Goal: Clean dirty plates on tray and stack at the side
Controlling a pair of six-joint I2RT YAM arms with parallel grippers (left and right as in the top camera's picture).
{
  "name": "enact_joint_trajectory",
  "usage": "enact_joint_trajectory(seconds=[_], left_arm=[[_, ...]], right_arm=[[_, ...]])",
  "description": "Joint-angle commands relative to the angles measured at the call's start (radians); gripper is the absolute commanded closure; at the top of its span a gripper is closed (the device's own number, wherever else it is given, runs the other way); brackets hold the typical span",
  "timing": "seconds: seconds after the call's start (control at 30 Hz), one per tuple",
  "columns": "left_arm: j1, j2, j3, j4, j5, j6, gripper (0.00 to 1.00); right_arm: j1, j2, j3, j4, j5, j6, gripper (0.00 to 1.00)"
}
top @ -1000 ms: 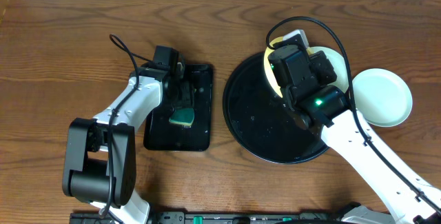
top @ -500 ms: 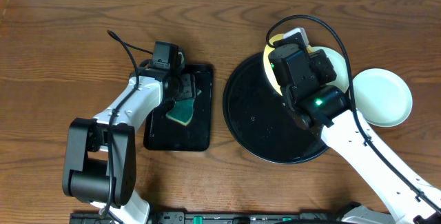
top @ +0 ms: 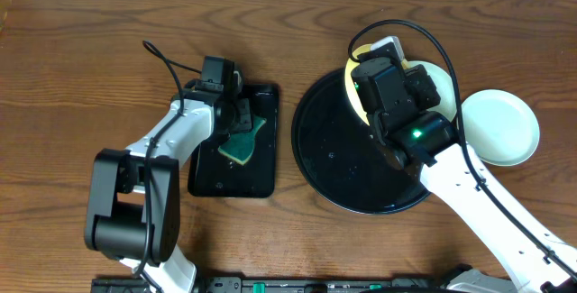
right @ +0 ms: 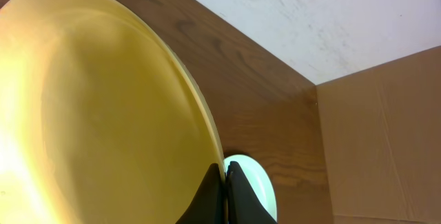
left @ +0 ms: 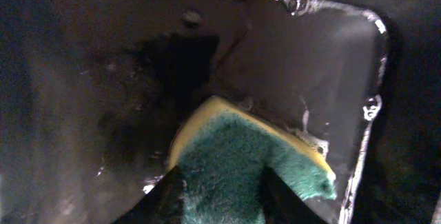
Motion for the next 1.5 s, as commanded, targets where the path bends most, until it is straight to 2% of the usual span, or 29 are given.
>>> enact_joint_trajectory(seconds=[0.0, 0.07, 0.13, 0.17, 0.5, 0.53, 0.57, 0.63, 0.73, 1.07, 1.33, 1.47], left_arm=[[0.002, 0.056, -0.015, -0.016, -0.006, 0.010, 0.71], [0.002, 0.068, -0.015, -0.021, -0.007, 0.010, 0.78], [0.003, 0.068, -0.015, -0.021, -0.007, 0.010, 0.91], [0.003, 0.067, -0.014, -0.019, -0.007, 0.010, 0.92], [0.006, 0.032, 0.027, -0.013, -0.082, -0.005, 0.92], [0.008, 0.023, 0.027, -0.006, -0.082, -0.021, 0.86], [0.009, 0.017, 0.027, -0.006, -0.082, -0.037, 0.73], [0.010, 0.014, 0.027, -0.010, -0.081, -0.065, 0.57], [0.010, 0.014, 0.027, -0.055, -0.080, -0.089, 0.51], [0.008, 0.014, 0.024, -0.249, -0.076, -0.089, 0.49], [0.008, 0.014, 0.024, -0.272, -0.066, -0.089, 0.49], [0.008, 0.014, 0.024, -0.279, 0.006, -0.089, 0.48]], right_arm=[[0.002, -0.009, 0.020, 0.006, 0.025, -0.003, 0.99], [0.002, -0.009, 0.020, 0.006, 0.025, -0.003, 0.99], [0.002, -0.009, 0.020, 0.005, 0.025, -0.003, 0.99], [0.002, -0.009, 0.020, 0.006, 0.025, -0.003, 0.99], [0.002, -0.009, 0.020, 0.006, 0.025, -0.003, 0.99], [0.002, -0.009, 0.020, 0.006, 0.025, -0.003, 0.99], [0.002, -0.009, 0.020, 0.006, 0.025, -0.003, 0.99], [0.002, -0.009, 0.020, 0.006, 0.025, -0.003, 0.99], [0.002, -0.009, 0.020, 0.005, 0.025, -0.003, 0.99], [0.002, -0.009, 0.020, 0.005, 0.025, -0.003, 0.99], [0.002, -0.009, 0.020, -0.004, 0.025, -0.003, 0.99], [0.002, -0.009, 0.020, -0.006, 0.025, -0.003, 0.99]])
